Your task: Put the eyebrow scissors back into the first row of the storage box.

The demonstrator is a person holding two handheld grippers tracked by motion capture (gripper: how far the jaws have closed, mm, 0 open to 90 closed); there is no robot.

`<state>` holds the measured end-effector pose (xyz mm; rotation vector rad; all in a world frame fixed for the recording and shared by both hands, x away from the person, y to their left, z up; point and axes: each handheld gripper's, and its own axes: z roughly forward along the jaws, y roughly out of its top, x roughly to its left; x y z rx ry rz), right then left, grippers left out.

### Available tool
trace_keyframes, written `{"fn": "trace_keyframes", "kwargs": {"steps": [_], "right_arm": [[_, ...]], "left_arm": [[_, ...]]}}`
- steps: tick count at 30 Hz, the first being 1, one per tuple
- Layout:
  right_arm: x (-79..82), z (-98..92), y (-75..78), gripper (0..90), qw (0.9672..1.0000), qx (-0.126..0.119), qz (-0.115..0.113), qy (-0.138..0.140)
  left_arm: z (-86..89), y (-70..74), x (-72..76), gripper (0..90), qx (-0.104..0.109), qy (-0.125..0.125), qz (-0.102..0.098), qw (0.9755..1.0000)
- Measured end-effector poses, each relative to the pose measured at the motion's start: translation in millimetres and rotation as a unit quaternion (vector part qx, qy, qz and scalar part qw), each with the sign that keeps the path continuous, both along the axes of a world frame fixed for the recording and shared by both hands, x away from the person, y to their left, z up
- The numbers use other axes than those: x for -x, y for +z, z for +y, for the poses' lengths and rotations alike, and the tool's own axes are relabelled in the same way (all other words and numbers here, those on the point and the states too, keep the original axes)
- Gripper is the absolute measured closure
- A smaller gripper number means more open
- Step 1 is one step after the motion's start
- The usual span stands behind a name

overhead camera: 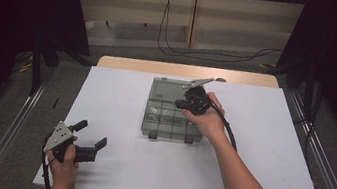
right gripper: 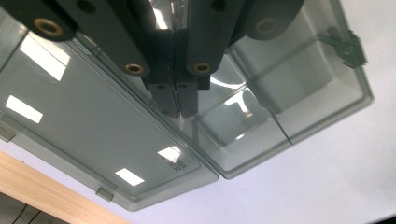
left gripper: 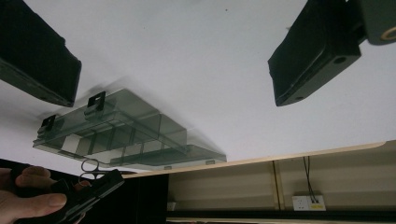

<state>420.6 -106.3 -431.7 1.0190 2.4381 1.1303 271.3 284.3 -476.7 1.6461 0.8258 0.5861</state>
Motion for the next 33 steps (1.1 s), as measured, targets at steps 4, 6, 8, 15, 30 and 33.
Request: {"fn": "trace_keyframes", "kwargs": {"steps": [4,6,8,15,30,33], "right_arm": [[-2.5,2.6,-6.1,90.0,0.9999,0.013,-0.003,0.004],[-4.0,2.9,-9.1,90.0,0.9999,0.010,0.003,0.003],[-4.9,4.0,-10.4,89.8,0.9999,0.009,0.005,-0.005],[-6.1,2.3,-9.9,59.5,0.9997,-0.009,0.018,-0.015],[8.1,-18.2,3.1,0.0,0.9966,-0.068,0.008,-0.045],[13.7,-23.3,4.9,0.0,0.9962,-0.071,0.004,-0.049]], "left_arm": [[-0.2,0.0,-0.2,1.7,-0.001,0.002,0.000,1.0000],[-0.3,0.0,-0.3,1.7,-0.001,0.001,0.000,1.0000],[-0.1,0.0,-0.3,1.6,-0.001,0.001,0.000,1.0000],[0.3,0.0,-0.5,1.7,0.000,0.001,-0.001,1.0000],[0.4,0.0,-0.4,1.6,0.000,0.001,-0.001,1.0000],[0.3,-0.1,-0.2,1.7,0.001,-0.001,0.000,1.0000]]}}
